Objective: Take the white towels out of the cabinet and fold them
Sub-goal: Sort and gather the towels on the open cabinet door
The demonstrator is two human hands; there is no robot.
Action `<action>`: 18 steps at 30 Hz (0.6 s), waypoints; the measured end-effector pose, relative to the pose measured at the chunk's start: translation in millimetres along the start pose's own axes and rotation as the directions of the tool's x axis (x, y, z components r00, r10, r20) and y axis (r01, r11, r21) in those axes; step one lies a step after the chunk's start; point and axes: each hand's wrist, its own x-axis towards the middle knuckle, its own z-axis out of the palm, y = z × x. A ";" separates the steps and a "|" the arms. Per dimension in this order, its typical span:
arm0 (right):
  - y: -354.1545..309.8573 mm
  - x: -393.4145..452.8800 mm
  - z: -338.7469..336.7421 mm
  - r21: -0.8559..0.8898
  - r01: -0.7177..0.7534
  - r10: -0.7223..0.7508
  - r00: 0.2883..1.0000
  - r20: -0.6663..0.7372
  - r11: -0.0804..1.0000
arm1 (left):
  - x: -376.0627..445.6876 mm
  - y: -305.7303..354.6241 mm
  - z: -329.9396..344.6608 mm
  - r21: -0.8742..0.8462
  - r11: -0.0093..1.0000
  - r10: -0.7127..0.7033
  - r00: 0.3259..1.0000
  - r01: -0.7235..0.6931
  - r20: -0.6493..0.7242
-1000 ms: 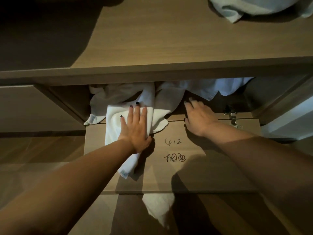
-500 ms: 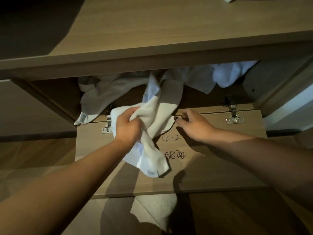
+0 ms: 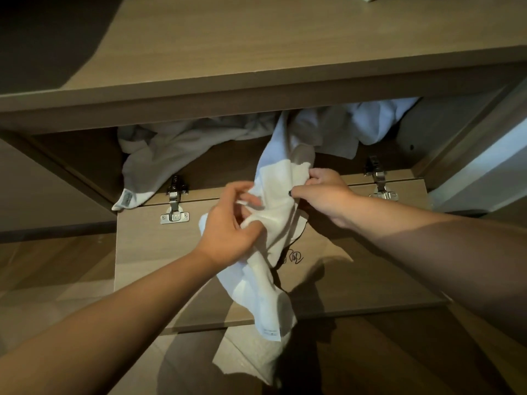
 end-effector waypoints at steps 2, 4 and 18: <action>-1.6 -1.9 -1.6 0.000 0.062 -0.062 0.996 0.060 0.998 | 7.1 4.4 -4.9 0.013 0.996 0.083 0.996 -0.083 -0.016; -1.3 -5.5 -4.9 -0.018 0.117 -0.113 0.983 0.148 0.993 | 20.9 8.3 -5.1 -0.065 0.998 -0.014 0.995 0.008 -0.095; 39.7 -28.5 -4.6 -0.030 0.012 -0.003 0.959 0.284 0.999 | 38.4 -10.6 11.3 -0.083 0.832 -0.548 0.836 0.549 0.040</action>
